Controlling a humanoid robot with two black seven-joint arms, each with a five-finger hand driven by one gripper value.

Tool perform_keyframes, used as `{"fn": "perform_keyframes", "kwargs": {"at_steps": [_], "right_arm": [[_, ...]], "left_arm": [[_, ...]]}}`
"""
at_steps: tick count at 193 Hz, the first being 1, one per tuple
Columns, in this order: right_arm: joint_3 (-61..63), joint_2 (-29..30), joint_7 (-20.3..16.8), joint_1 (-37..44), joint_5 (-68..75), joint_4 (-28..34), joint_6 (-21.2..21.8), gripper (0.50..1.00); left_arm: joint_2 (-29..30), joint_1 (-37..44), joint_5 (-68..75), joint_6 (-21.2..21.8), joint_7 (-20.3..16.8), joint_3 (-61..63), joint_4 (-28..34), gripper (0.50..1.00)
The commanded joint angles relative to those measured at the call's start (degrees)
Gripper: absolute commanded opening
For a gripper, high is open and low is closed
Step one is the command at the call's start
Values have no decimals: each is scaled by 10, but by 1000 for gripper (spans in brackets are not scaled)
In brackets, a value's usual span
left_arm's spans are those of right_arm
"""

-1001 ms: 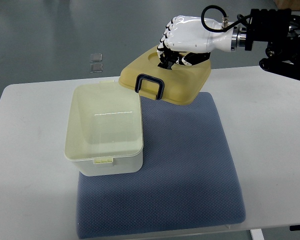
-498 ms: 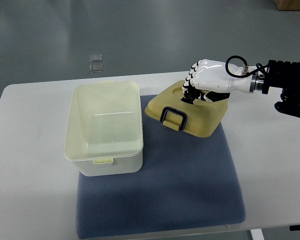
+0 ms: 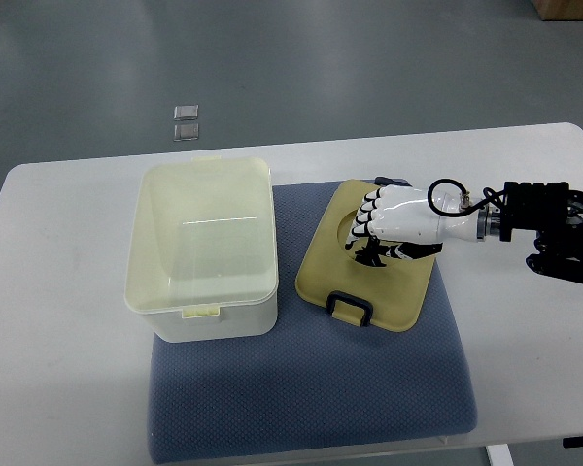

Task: Open white storage box with right hand
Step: 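Move the lid beside the box and lower it onto the mat, then open the right hand and lift it away from the lid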

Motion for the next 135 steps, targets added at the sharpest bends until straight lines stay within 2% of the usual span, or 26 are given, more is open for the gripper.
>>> {"fn": "perform_keyframes", "kwargs": {"at_steps": [1, 81, 114, 135], "right_arm": [[0, -2, 0, 0, 0, 0, 0, 926], [85, -23, 0, 58, 1, 1, 0, 921], [162, -28, 0, 67, 7, 1, 56, 919], [245, -30, 0, 56, 25, 2, 120, 919]], "left_arm": [[0, -1, 0, 0, 0, 0, 0, 1000], [0, 0, 0, 0, 0, 0, -1, 1000], [0, 0, 0, 0, 0, 0, 0, 1000], [0, -1, 0, 0, 0, 0, 0, 1000]]}}
